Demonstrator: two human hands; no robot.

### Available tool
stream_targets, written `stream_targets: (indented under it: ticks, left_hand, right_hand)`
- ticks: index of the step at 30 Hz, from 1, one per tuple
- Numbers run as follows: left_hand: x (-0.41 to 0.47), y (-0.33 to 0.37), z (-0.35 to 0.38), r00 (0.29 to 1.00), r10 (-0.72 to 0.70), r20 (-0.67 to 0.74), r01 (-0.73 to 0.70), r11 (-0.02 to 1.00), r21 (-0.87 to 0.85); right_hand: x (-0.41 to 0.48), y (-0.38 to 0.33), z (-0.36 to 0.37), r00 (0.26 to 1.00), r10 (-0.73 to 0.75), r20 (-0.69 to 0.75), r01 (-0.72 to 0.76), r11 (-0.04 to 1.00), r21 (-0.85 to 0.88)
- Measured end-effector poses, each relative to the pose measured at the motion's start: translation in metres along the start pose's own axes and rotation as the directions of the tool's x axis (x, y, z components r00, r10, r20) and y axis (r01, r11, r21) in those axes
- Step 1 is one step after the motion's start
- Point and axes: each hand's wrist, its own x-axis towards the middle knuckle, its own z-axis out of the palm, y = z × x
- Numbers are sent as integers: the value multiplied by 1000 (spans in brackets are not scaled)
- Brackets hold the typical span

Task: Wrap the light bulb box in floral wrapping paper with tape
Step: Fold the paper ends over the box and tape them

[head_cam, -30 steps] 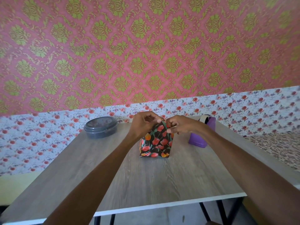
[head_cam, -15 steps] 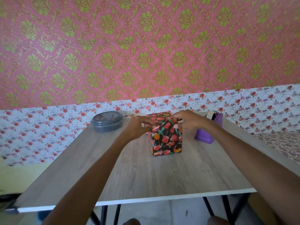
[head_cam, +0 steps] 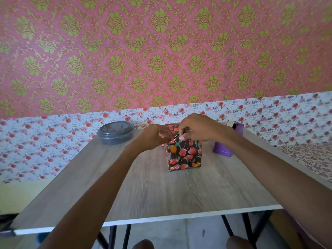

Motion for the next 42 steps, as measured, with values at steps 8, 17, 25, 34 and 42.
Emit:
stream_targets:
  ticks: [8, 17, 25, 34, 42]
  left_hand:
    - [2, -1, -3, 999, 16, 43, -20, 996, 84]
    - [-2, 5, -5, 998, -68, 9, 69, 996, -49]
    - [-8, 14, 6, 973, -167, -160, 155, 984, -86]
    - [-18, 24, 10, 961, -230, -153, 197, 959, -202]
    - [-25, 37, 21, 885, -320, -337, 256, 941, -221]
  right_hand:
    - [4, 0, 3, 982, 78, -170, -75, 997, 28]
    - [9, 9, 11, 967, 151, -205, -136, 987, 83]
    - [7, 7, 8, 973, 176, -149, -138, 962, 236]
    - [-4, 11, 15, 967, 252, -29, -244, 956, 165]
    - [-2, 14, 25, 956, 275, -100, -250, 946, 207]
